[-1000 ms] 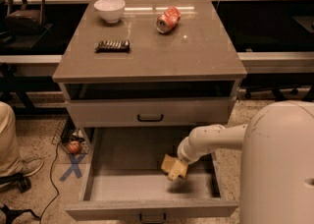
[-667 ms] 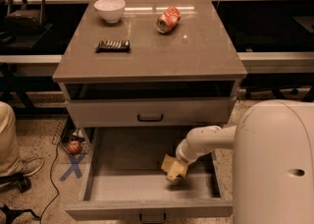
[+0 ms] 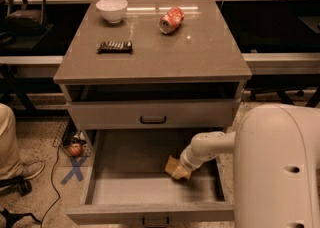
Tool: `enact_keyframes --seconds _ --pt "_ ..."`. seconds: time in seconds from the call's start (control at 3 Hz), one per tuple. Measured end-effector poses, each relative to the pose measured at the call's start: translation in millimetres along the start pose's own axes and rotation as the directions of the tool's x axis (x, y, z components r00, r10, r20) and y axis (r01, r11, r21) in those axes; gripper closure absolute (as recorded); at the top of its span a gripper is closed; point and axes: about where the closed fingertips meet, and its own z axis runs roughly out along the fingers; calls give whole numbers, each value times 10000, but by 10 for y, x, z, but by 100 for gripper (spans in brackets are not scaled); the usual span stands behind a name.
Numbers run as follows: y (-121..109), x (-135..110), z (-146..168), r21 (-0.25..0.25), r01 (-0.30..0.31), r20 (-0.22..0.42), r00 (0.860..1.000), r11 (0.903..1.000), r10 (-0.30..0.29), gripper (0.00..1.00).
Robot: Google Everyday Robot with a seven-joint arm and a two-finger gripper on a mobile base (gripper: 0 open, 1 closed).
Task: Pick sponge from middle drawer and place on counter
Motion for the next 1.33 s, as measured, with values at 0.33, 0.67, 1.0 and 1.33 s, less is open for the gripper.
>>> enact_keyframes --seconds 0.33,0.67,1.0,1.33 --pt "42 116 -48 -58 -309 158 9994 9995 310 62" --pt "144 242 -534 182 -379 1093 9934 9991 357 93" --pt "309 91 -1021 156 125 2251 9742 9998 -156 100" --pt "448 -51 -1805 353 987 3698 9232 9945 -1048 100"
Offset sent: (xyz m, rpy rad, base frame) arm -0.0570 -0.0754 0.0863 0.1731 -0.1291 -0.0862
